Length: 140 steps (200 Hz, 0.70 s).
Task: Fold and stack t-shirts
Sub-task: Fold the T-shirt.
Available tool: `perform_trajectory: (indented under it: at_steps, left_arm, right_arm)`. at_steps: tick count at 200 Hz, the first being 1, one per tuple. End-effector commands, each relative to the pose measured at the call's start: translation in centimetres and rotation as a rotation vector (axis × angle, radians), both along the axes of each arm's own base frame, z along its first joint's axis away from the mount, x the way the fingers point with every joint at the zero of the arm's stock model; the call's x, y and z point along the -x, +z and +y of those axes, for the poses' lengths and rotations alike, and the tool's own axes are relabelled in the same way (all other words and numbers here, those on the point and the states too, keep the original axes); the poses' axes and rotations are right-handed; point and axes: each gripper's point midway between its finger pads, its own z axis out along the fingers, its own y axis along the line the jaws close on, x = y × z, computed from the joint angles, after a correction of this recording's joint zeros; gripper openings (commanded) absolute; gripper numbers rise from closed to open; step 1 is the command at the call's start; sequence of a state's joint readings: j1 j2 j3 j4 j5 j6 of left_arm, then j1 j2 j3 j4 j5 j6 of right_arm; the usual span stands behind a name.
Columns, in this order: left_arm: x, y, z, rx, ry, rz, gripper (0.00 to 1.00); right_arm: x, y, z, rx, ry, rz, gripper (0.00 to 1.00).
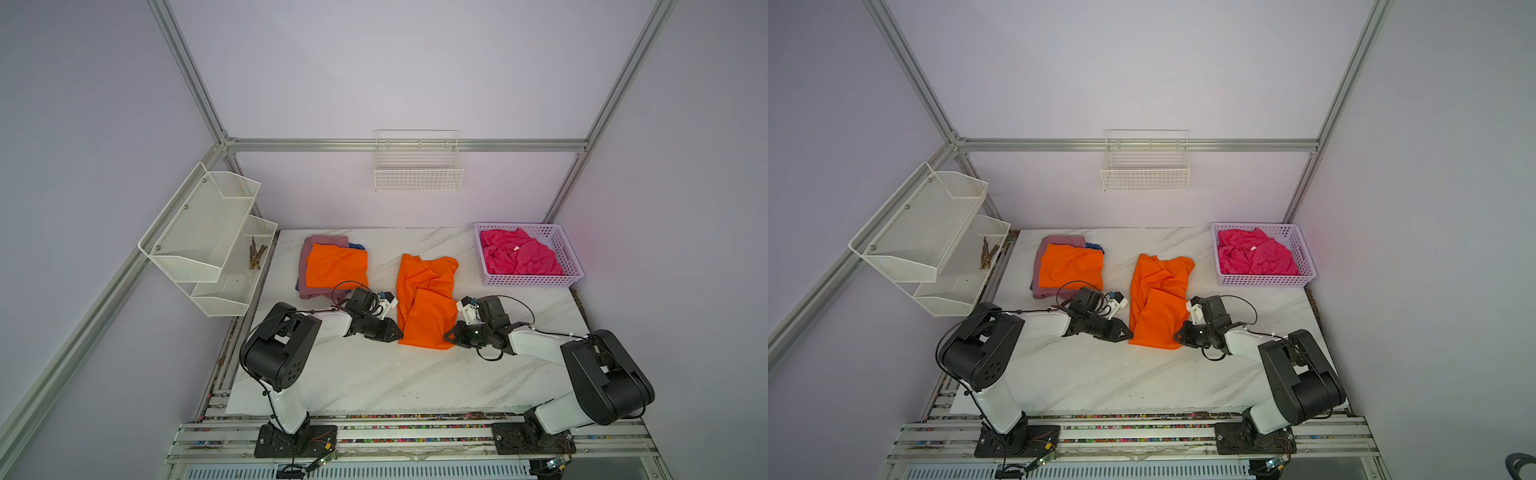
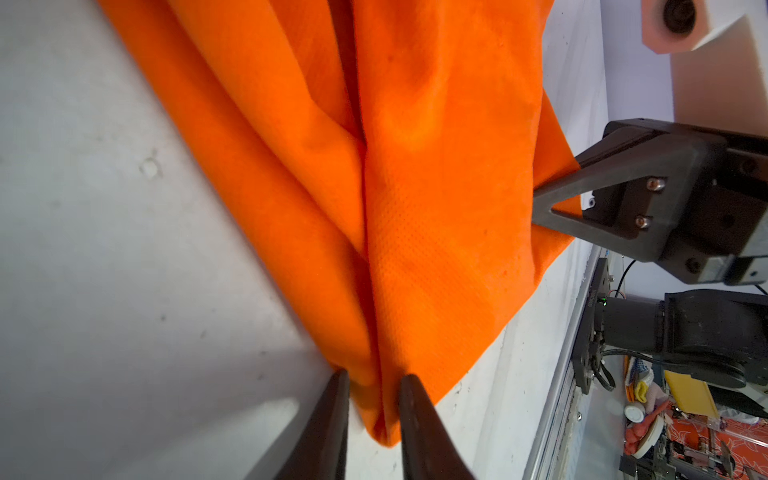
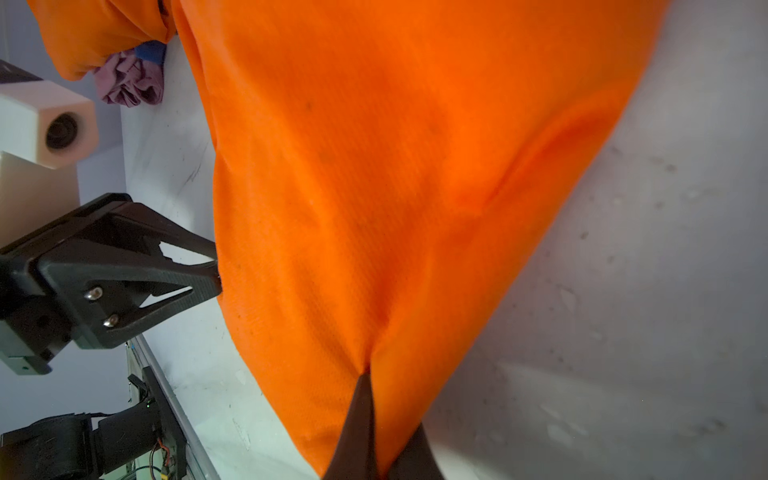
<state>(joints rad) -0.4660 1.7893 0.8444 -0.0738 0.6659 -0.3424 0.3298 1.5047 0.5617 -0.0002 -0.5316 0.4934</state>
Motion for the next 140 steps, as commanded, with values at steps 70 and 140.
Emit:
perform_trajectory:
  at_steps: [70, 140]
  left_arm:
    - [0.2, 0.8, -0.9, 0.005, -0.005, -0.002, 0.32]
    - [0.7, -0.3, -1.6, 0.023, -0.013, 0.041, 0.25]
  right_arm:
    - [0.6, -0.5, -0.3, 0.016, -0.005, 0.033, 0.00]
    - [0.1, -0.1, -0.1, 0.015, -0.002, 0.024, 0.00]
